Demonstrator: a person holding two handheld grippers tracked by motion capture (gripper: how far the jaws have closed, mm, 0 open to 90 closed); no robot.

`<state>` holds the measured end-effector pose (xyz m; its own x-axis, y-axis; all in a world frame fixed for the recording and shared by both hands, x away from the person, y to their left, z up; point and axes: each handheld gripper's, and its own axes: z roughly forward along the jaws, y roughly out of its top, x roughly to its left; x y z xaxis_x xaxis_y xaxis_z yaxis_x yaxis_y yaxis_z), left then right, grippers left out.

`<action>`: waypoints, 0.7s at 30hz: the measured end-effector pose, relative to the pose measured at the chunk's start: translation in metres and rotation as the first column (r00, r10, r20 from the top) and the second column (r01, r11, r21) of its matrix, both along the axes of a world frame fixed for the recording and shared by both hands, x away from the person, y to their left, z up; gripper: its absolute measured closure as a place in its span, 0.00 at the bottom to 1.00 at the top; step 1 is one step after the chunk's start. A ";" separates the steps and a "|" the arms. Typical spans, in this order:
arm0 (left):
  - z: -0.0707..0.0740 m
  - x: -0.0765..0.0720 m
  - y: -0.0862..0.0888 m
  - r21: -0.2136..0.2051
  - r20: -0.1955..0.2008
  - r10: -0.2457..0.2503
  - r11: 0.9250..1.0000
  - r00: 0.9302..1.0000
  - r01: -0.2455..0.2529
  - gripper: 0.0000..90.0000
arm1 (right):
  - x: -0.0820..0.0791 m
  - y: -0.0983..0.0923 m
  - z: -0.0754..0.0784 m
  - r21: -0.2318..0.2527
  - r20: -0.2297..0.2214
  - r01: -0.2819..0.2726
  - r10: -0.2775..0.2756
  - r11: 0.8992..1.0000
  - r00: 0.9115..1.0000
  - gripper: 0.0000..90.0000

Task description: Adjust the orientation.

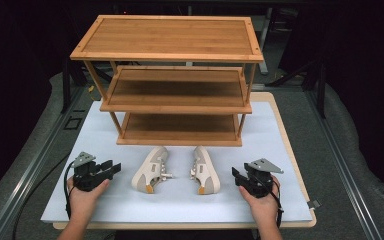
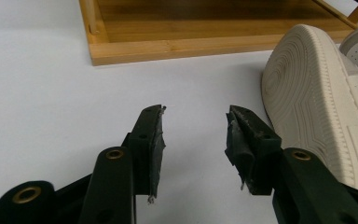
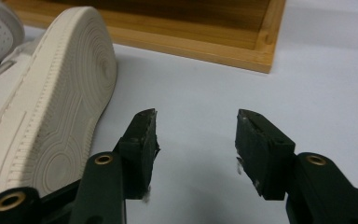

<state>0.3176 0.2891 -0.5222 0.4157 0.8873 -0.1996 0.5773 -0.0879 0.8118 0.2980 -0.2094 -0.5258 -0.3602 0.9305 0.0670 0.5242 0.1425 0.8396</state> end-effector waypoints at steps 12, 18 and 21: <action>0.007 -0.011 -0.014 0.007 0.047 -0.051 0.999 0.998 0.051 0.60 | -0.010 0.006 0.007 -0.008 0.047 -0.011 0.012 1.000 0.999 0.57; 0.012 -0.010 -0.024 0.056 0.041 -0.095 0.994 0.995 0.093 0.61 | -0.005 -0.001 0.006 0.052 0.039 0.025 -0.027 0.998 0.999 0.61; 0.015 -0.014 -0.027 0.069 0.045 -0.107 0.992 0.993 0.104 0.63 | -0.006 -0.002 0.004 0.054 0.029 0.016 -0.018 0.998 0.999 0.62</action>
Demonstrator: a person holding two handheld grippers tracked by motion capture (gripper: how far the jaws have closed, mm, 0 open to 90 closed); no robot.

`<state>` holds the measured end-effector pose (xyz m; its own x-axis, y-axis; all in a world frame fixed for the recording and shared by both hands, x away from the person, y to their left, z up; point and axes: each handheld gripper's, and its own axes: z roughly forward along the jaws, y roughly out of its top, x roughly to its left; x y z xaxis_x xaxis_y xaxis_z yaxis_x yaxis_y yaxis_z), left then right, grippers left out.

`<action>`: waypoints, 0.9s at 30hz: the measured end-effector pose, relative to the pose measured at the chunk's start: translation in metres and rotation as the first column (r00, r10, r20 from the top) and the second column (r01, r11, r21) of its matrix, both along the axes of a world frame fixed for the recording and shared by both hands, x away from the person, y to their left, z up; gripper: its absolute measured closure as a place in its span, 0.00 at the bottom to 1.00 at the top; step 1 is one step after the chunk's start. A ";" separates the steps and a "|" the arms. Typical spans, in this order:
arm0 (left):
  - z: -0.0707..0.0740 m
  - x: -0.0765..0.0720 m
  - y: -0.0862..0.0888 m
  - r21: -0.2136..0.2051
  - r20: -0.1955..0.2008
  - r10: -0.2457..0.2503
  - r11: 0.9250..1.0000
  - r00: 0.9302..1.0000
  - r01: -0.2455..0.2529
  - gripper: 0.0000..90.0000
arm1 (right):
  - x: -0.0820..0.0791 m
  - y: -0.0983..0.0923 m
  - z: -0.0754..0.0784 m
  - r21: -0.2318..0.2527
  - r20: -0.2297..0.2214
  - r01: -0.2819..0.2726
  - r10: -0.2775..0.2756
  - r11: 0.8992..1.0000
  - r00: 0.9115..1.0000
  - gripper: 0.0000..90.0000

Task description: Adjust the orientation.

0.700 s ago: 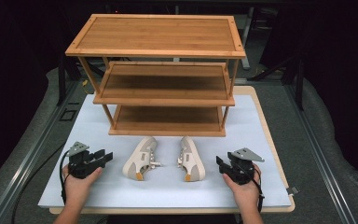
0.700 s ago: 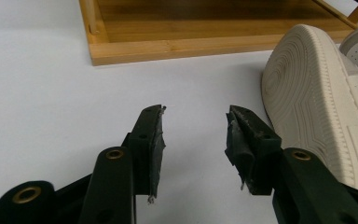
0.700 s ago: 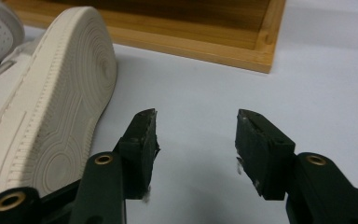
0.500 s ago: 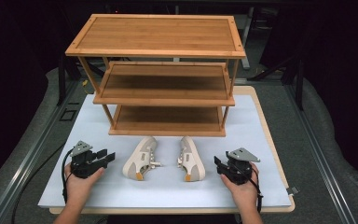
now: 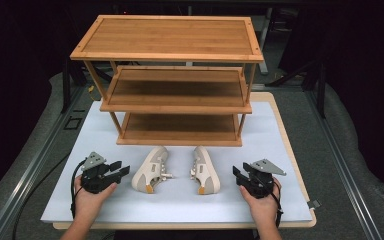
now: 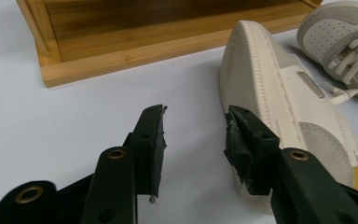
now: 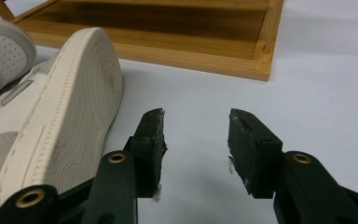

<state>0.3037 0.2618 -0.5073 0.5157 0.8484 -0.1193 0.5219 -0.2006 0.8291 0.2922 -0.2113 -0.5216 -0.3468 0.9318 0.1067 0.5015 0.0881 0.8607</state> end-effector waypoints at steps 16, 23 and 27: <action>0.011 -0.009 -0.011 -0.043 0.006 -0.083 0.996 0.997 0.083 1.00 | -0.003 0.006 0.002 -0.054 0.006 0.007 -0.007 0.999 1.000 0.62; 0.011 -0.010 -0.025 -0.015 0.006 -0.118 0.993 0.993 0.118 1.00 | -0.001 0.008 -0.001 -0.060 -0.009 -0.001 0.000 0.998 1.000 0.62; 0.007 -0.009 -0.032 0.003 -0.007 -0.138 0.990 0.990 0.138 1.00 | -0.001 0.008 -0.001 -0.062 -0.008 0.000 0.000 0.998 1.000 0.62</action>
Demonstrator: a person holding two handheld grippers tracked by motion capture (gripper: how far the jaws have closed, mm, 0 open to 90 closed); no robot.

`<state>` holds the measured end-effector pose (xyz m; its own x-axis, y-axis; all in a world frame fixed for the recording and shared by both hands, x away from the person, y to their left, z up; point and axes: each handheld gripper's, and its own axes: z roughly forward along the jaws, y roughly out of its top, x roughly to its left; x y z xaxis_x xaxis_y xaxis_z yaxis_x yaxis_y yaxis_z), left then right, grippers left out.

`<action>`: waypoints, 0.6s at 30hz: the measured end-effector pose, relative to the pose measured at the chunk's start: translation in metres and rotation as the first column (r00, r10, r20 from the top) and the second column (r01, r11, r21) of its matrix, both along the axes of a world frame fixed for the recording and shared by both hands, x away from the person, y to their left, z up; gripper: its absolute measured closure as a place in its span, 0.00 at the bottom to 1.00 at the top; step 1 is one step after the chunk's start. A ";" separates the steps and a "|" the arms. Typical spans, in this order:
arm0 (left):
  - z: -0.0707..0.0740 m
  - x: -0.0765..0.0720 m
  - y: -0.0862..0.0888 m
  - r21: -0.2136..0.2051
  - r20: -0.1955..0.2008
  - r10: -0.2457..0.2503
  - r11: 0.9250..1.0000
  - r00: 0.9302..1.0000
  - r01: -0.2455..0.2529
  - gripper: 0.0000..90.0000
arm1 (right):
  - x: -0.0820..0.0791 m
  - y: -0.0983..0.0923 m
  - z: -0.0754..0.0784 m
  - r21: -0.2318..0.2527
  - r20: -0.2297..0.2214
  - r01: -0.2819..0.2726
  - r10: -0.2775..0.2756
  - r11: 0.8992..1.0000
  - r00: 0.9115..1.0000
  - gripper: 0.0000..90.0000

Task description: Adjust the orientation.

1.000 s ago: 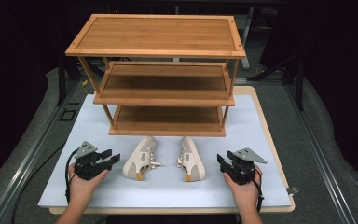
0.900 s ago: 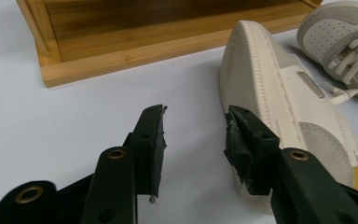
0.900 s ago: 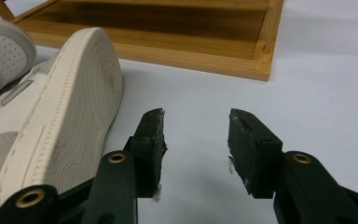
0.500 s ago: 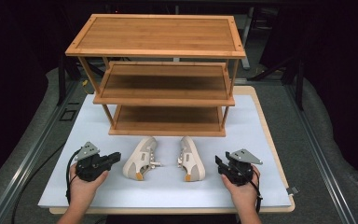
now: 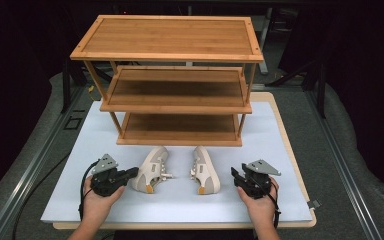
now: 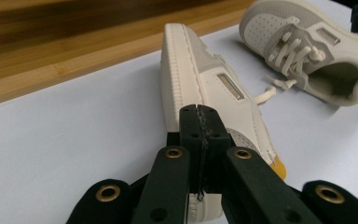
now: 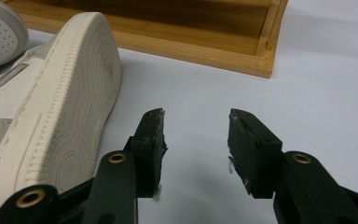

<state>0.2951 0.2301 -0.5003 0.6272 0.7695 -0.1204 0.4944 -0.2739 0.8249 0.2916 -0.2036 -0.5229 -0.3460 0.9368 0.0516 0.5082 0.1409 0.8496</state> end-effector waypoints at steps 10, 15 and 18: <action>-0.002 0.002 0.007 0.018 0.016 0.035 0.999 0.999 -0.035 1.00 | 0.000 -0.002 0.000 0.013 0.007 0.006 -0.006 1.000 1.000 0.61; -0.005 0.009 0.019 0.012 -0.005 0.083 0.996 0.997 -0.083 1.00 | 0.000 -0.003 0.000 0.022 0.000 0.012 -0.012 1.000 1.000 0.60; -0.009 0.013 0.027 -0.029 -0.039 0.108 0.994 0.993 -0.109 1.00 | 0.001 -0.003 0.000 0.033 0.001 0.011 -0.011 0.999 1.000 0.60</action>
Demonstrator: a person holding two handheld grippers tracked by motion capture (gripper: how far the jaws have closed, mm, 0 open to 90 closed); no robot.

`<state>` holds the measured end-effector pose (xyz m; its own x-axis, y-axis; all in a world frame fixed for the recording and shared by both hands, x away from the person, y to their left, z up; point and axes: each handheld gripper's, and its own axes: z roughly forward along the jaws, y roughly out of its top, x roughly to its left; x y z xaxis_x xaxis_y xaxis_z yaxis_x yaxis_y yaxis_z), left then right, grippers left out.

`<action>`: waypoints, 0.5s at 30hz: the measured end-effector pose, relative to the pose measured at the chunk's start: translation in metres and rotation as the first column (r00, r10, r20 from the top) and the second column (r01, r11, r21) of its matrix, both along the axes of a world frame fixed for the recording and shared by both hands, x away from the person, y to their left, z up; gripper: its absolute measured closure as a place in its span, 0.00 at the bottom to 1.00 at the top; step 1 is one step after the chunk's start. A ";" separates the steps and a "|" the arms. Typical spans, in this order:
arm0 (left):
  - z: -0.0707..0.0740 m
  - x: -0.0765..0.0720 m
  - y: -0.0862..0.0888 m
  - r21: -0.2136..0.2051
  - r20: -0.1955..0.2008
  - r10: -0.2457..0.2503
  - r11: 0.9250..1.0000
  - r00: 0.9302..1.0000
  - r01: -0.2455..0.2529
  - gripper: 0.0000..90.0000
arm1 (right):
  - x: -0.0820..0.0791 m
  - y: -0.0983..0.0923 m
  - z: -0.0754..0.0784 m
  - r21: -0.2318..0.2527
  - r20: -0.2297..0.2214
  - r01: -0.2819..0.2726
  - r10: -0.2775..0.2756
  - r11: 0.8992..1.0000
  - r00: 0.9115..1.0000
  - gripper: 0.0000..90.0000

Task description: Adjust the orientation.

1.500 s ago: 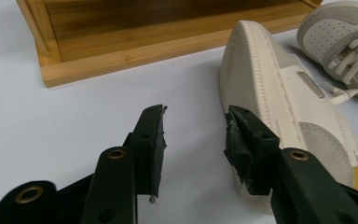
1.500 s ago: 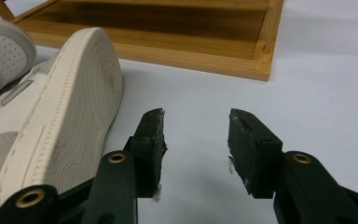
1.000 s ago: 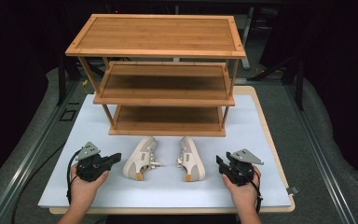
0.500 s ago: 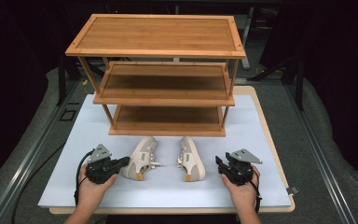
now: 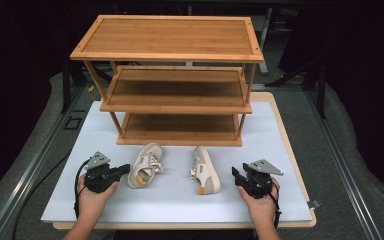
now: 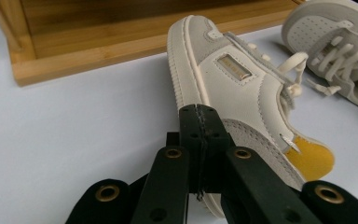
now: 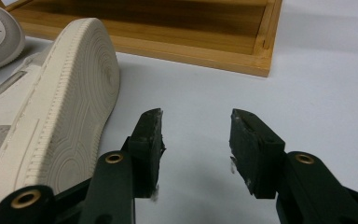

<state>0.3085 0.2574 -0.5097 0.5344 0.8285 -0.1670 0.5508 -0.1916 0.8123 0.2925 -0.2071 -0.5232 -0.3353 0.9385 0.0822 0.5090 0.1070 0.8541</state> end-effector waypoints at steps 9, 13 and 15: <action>-0.019 0.009 0.008 0.022 -0.114 0.025 0.999 0.993 -0.022 1.00 | -0.001 0.001 0.001 0.014 -0.018 -0.014 0.014 1.000 1.000 0.66; -0.018 0.009 0.007 0.023 -0.115 0.021 1.000 0.993 -0.018 0.99 | -0.002 0.001 0.003 0.026 -0.022 -0.032 0.033 0.999 0.999 0.74; -0.018 0.009 0.006 0.034 -0.108 0.022 0.999 0.994 -0.018 0.99 | -0.003 0.002 0.003 0.025 -0.024 -0.042 0.042 0.999 0.999 0.79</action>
